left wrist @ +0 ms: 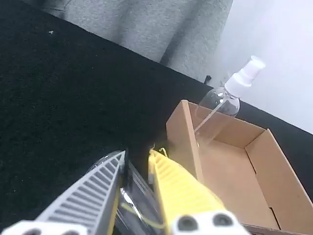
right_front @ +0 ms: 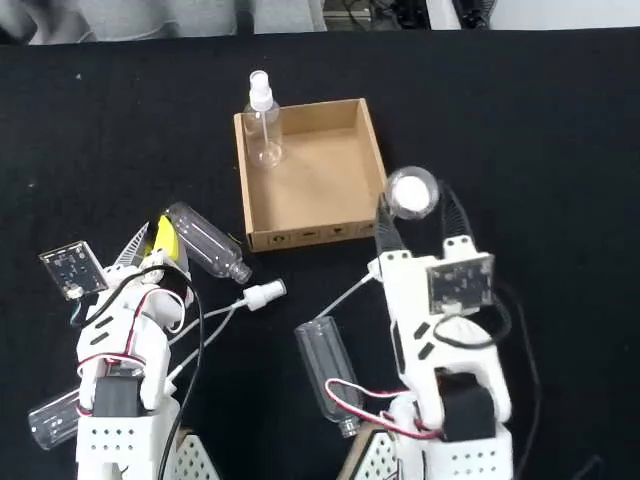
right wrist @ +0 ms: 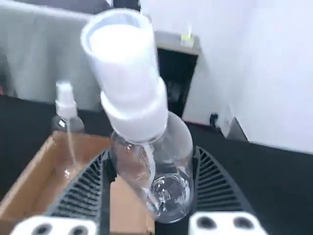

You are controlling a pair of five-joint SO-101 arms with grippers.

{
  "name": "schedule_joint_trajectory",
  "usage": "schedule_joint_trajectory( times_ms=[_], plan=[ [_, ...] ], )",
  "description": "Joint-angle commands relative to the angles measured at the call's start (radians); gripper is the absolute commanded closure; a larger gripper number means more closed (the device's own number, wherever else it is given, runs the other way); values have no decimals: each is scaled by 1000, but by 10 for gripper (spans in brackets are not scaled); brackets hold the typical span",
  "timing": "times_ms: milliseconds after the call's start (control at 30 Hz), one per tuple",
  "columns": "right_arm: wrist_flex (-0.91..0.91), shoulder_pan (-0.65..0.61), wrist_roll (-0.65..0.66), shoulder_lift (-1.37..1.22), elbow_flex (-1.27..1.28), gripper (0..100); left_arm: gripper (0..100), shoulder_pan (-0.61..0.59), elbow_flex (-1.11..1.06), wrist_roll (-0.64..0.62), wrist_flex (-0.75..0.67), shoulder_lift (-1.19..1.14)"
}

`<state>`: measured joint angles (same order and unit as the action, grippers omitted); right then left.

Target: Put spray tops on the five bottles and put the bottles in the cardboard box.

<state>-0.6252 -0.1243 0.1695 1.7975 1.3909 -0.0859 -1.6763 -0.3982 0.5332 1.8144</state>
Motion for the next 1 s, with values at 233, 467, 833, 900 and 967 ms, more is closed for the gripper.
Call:
schedule_joint_trajectory(
  times_ms=[233, 467, 833, 900, 967],
  plan=[
    [-71, -126, 5, -268, -375, 904, 931, -2, -24, 11, 3, 0],
    [-71, -143, 3, -501, -506, 903, 930, -1, -24, 11, 20, 0],
    [-46, -249, 2, -641, -581, 903, 930, -1, -24, 11, 25, 0],
    [-8, -272, 2, -657, -575, 903, 930, -2, -24, 11, 25, 0],
    [20, -276, 2, -684, -575, 903, 930, -7, -24, 11, 25, 0]
  ],
)
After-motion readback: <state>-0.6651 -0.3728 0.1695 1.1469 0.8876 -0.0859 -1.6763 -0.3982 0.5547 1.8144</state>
